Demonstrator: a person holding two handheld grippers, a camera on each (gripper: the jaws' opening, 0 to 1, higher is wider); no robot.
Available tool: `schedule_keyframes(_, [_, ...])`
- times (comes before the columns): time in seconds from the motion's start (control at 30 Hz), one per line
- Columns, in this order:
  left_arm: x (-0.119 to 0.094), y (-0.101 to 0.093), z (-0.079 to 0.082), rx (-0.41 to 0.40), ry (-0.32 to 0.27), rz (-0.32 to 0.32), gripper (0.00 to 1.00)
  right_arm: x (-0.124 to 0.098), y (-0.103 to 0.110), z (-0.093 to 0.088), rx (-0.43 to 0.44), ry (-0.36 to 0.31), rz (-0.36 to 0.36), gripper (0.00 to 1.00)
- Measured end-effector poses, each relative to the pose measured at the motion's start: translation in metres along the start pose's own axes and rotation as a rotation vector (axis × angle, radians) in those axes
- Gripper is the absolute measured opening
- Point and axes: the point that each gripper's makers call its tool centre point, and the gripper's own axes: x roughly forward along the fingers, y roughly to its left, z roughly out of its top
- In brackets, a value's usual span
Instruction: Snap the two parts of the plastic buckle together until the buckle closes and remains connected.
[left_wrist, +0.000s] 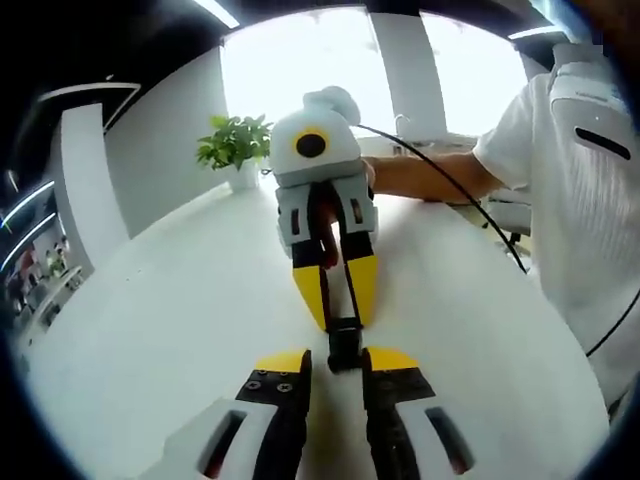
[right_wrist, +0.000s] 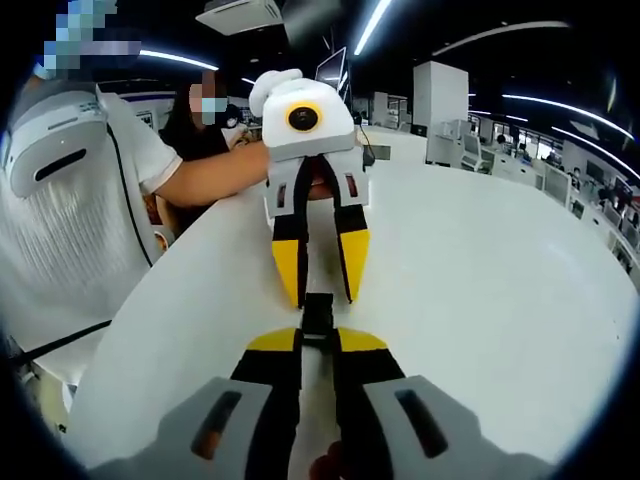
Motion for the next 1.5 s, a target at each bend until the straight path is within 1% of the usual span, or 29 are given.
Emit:
schedule_keyframes(0.07, [0.000,0.000,0.000,-0.015,0.003,0.003,0.20,0.000,0.000,0.000,0.000,-0.001,-0.001,0.11])
schedule_keyframes(0.13, [-0.001,0.002,-0.002,-0.055,0.015,0.018,0.19,0.000,-0.001,0.000,0.001,-0.003,-0.003,0.11])
schedule_keyframes(0.2, [-0.002,0.002,-0.003,-0.065,0.019,0.022,0.19,-0.001,-0.001,0.000,0.001,-0.004,-0.004,0.11])
schedule_keyframes(0.37, [-0.005,-0.003,0.004,-0.074,0.002,0.027,0.20,-0.001,0.000,-0.001,-0.003,0.002,-0.002,0.11])
schedule_keyframes(0.6, [-0.010,-0.003,0.012,-0.069,-0.008,0.078,0.21,-0.001,-0.001,-0.001,-0.003,0.016,-0.001,0.11])
schedule_keyframes(0.63, [-0.011,-0.001,0.012,-0.085,-0.007,0.091,0.21,-0.001,-0.001,-0.001,-0.003,0.020,-0.003,0.11])
schedule_keyframes(0.67, [-0.013,0.001,0.009,-0.106,0.013,0.112,0.21,-0.001,-0.002,-0.001,-0.001,0.022,-0.003,0.11])
schedule_keyframes(0.73, [-0.014,0.000,0.009,-0.100,0.017,0.114,0.21,-0.001,-0.004,-0.001,0.005,0.029,-0.002,0.11])
schedule_keyframes(0.87, [-0.018,0.003,0.006,-0.102,0.008,0.148,0.21,0.000,-0.008,0.000,0.006,0.046,-0.004,0.11])
schedule_keyframes(0.93, [-0.019,0.006,0.005,-0.099,0.006,0.171,0.22,0.001,-0.012,-0.001,0.010,0.057,-0.004,0.11])
schedule_keyframes(1.07, [-0.024,0.011,0.002,-0.123,-0.001,0.199,0.22,0.003,-0.021,-0.002,0.020,0.075,-0.003,0.11])
schedule_keyframes(1.23, [-0.033,0.022,0.002,-0.175,-0.022,0.255,0.22,0.003,-0.041,-0.005,0.025,0.097,-0.004,0.11])
schedule_keyframes(1.43, [-0.036,0.031,0.000,-0.193,-0.019,0.301,0.22,0.001,-0.063,-0.008,0.032,0.121,-0.008,0.11])
schedule_keyframes(1.47, [-0.036,0.031,0.000,-0.194,-0.021,0.303,0.22,0.000,-0.064,-0.008,0.031,0.120,-0.008,0.11])
schedule_keyframes(1.5, [-0.037,0.033,-0.001,-0.198,-0.021,0.308,0.22,0.000,-0.071,-0.009,0.032,0.123,-0.010,0.11])
